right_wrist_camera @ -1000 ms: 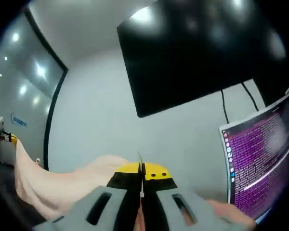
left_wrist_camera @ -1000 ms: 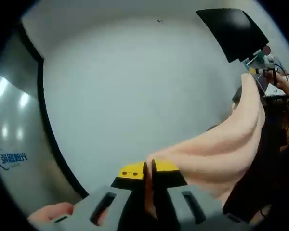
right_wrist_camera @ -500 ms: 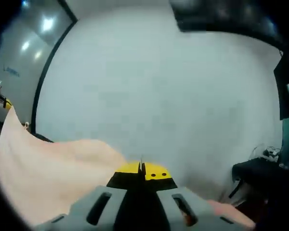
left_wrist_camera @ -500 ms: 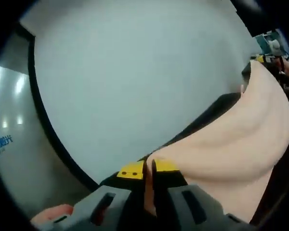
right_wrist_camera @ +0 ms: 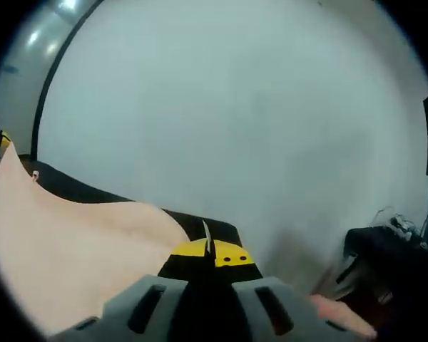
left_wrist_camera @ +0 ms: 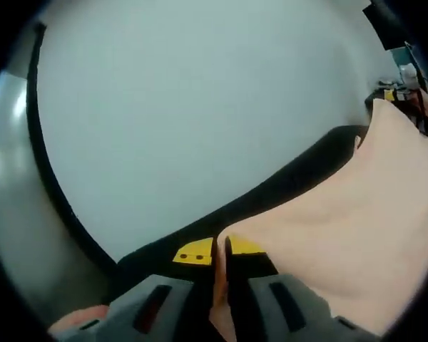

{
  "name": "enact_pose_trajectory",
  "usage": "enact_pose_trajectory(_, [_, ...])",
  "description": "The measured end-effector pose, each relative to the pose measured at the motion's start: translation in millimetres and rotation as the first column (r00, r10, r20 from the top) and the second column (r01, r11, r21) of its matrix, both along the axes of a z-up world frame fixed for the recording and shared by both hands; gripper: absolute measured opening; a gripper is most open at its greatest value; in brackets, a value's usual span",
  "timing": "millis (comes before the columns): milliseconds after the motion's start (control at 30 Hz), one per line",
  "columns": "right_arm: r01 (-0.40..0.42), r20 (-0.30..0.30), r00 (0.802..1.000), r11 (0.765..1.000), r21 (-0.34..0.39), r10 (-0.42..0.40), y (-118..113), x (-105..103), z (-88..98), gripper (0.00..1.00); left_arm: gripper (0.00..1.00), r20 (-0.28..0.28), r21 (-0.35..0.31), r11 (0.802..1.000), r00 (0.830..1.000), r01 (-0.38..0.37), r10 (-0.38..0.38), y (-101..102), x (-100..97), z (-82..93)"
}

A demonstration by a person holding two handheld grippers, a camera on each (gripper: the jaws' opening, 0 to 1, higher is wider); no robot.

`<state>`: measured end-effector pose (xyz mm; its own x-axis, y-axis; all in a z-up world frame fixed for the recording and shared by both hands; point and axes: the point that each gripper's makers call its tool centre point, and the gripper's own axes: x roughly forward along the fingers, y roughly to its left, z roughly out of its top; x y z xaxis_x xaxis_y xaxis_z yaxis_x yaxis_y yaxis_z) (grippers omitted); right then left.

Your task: Fold the towel on the table until its edges align and the towel forms a compact rectangular stack.

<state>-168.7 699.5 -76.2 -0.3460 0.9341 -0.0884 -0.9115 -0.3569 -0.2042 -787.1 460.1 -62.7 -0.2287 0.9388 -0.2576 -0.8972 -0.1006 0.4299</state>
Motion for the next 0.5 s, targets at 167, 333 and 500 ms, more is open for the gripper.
enact_pose_trajectory(167, [-0.025,0.006,1.000,1.000,-0.003,0.025,18.8,-4.0,-6.4,0.00,0.03,0.111,0.080,0.996,0.993,0.031,-0.040,2.2,7.4,-0.8])
enact_pose_trajectory(333, [-0.033,-0.023,0.999,0.999,-0.042,0.032,38.1,-13.0,-23.1,0.00,0.04,0.191,0.042,0.999,0.981,0.031,-0.038,20.2,-6.4,-29.6])
enact_pose_trajectory(500, [-0.027,0.062,0.998,0.997,-0.070,0.032,50.4,-23.3,-50.6,0.00,0.05,0.321,0.079,0.997,0.946,0.019,-0.044,27.2,-4.8,-49.4])
